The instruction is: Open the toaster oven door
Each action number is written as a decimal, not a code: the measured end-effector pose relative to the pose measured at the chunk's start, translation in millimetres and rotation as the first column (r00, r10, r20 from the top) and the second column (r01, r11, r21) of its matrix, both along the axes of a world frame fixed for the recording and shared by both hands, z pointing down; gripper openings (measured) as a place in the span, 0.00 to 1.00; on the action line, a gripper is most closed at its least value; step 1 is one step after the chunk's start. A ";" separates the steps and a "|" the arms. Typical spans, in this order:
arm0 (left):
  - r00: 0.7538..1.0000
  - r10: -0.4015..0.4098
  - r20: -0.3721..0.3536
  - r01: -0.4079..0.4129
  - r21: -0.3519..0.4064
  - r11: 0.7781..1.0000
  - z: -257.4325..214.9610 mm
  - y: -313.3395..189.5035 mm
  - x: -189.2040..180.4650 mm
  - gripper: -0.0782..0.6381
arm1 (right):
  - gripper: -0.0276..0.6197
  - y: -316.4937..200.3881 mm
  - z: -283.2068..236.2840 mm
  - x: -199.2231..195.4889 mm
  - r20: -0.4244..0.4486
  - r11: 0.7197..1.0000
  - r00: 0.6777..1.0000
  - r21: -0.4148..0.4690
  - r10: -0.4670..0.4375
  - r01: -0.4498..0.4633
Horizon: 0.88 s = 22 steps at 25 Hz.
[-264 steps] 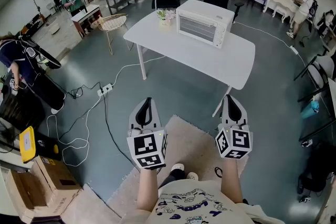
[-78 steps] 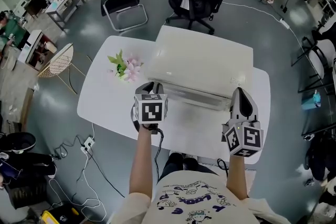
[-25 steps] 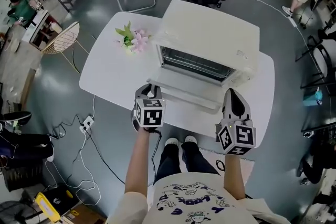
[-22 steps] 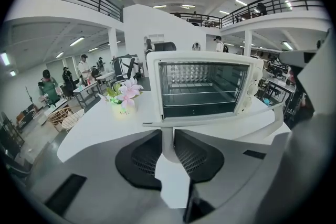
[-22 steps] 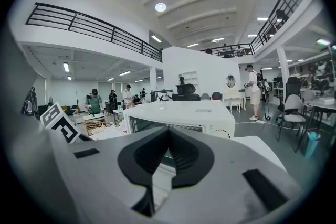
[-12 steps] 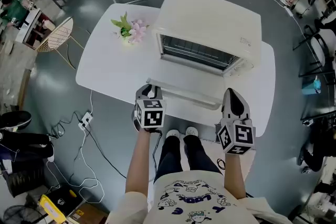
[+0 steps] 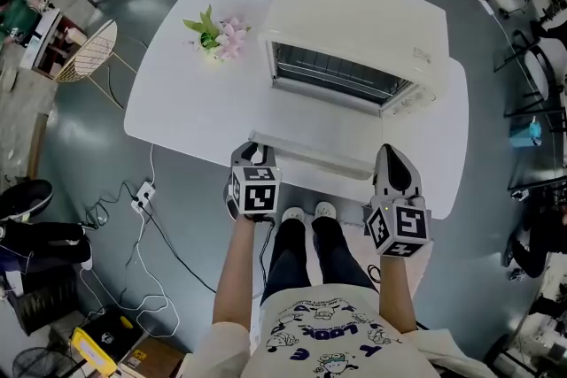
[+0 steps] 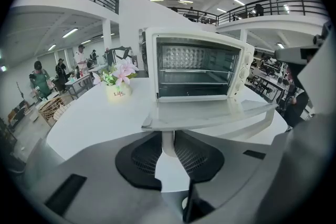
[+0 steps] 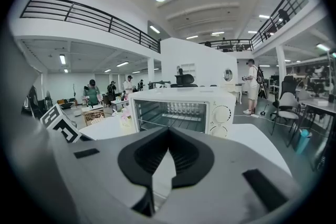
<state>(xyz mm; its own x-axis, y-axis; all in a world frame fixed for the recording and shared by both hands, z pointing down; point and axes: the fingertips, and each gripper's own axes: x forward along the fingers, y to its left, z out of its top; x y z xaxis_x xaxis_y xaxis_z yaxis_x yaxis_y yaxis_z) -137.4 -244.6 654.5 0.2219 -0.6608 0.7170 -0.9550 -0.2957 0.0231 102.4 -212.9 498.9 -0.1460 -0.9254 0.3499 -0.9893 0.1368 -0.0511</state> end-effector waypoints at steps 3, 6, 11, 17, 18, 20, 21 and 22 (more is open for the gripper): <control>1.000 0.004 -0.003 -0.004 -0.018 1.000 10.9 5.3 -1.7 0.22 | 0.04 1.9 5.3 -2.6 -0.002 1.000 1.000 -0.009 0.006 -0.006; 1.000 0.008 -0.007 -0.008 -0.031 0.999 19.4 10.0 -2.2 0.22 | 0.04 4.6 10.4 -3.7 -0.006 1.000 1.000 -0.018 0.015 -0.015; 1.000 0.018 -0.014 -0.019 -0.051 0.998 34.0 14.1 -4.1 0.22 | 0.04 7.6 22.6 -8.3 -0.013 0.999 1.000 -0.038 0.028 -0.029; 1.000 0.016 -0.025 -0.018 -0.077 0.997 54.4 17.7 -6.7 0.22 | 0.04 11.3 36.6 -15.2 -0.033 0.998 0.999 -0.055 0.027 -0.029; 1.000 0.017 -0.026 -0.019 -0.081 0.997 57.9 19.0 -6.6 0.21 | 0.04 12.9 39.6 -15.9 -0.036 0.998 0.999 -0.060 0.028 -0.030; 0.999 0.017 -0.027 -0.020 -0.090 0.996 64.5 20.4 -7.2 0.21 | 0.04 14.8 46.5 -17.6 -0.037 0.997 0.999 -0.070 0.030 -0.032; 0.999 0.018 -0.027 -0.021 -0.094 0.995 67.8 20.9 -7.4 0.21 | 0.04 15.6 50.0 -18.3 -0.038 0.997 0.999 -0.076 0.031 -0.033; 0.999 0.019 -0.026 -0.022 -0.099 0.995 71.3 21.6 -7.5 0.21 | 0.04 16.6 53.3 -18.8 -0.039 0.996 0.999 -0.082 0.031 -0.034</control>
<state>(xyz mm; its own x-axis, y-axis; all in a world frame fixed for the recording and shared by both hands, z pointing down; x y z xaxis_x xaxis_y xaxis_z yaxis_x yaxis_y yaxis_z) -145.0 -223.1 725.8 0.2532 -0.5819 0.7729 -0.9475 -0.3104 0.0768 83.6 -196.3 552.1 -0.1014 -0.8973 0.4296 -0.9946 0.1013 -0.0232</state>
